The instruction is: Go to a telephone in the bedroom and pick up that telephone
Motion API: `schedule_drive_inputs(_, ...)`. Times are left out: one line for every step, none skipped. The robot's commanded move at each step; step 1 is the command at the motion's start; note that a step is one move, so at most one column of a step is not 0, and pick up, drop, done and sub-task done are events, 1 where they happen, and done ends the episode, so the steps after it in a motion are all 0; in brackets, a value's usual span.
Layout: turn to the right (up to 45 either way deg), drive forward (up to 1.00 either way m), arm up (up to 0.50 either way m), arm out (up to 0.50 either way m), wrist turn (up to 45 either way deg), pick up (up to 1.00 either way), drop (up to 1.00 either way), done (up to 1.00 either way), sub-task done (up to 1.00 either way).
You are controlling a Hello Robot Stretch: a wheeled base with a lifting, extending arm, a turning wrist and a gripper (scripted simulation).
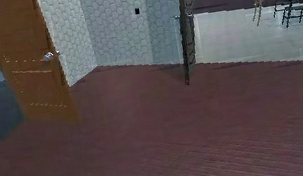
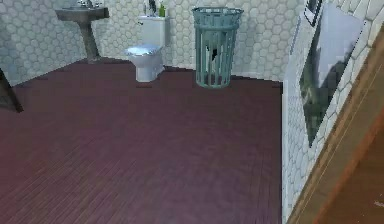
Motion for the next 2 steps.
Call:
schedule_drive_inputs(-45.0,0.00,0.00,0.00,0.0,0.00,0.00,0.00,0.00)
schedule_drive_inputs(-3.0,0.00,0.00,0.00,0.0,0.00,0.00,0.00,0.00)
